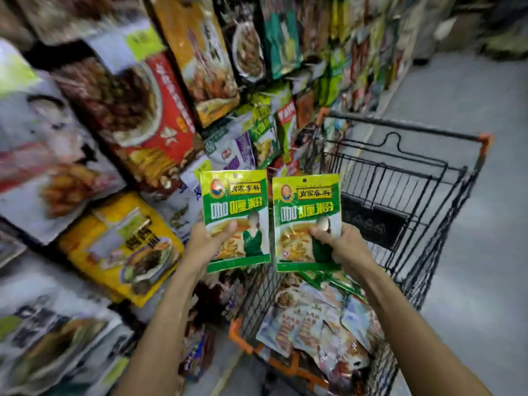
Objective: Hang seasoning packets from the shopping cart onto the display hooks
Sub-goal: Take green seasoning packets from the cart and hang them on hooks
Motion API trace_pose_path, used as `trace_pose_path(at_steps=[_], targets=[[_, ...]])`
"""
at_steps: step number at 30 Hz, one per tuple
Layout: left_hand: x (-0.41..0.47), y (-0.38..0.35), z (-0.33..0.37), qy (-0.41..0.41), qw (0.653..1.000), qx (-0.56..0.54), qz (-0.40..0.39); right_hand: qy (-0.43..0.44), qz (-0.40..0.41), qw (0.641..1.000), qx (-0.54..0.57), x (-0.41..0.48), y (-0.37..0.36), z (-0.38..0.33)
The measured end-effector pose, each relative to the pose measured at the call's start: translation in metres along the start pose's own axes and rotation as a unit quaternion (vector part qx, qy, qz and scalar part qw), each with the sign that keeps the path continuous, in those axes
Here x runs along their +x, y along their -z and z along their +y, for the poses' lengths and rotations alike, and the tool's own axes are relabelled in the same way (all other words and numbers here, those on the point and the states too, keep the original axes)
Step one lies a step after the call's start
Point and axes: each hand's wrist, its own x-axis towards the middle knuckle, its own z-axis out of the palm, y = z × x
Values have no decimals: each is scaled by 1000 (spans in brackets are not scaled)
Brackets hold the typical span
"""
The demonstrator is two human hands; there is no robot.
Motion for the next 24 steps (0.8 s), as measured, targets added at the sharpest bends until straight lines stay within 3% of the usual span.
trace_pose_path(at_steps=[6, 12, 21, 24], targets=[[-65, 110, 95, -74, 988, -13, 133, 158, -164, 974, 1, -49, -73, -115], [-151, 220, 164, -119, 948, 3, 295, 286, -291, 913, 15, -114, -163, -205], [-280, 347, 227, -175, 865, 66, 465, 359, -417, 833, 57, -229, -305, -276], [-310, 380, 235, -177, 845, 81, 498, 348, -462, 813, 71, -259, -345, -284]])
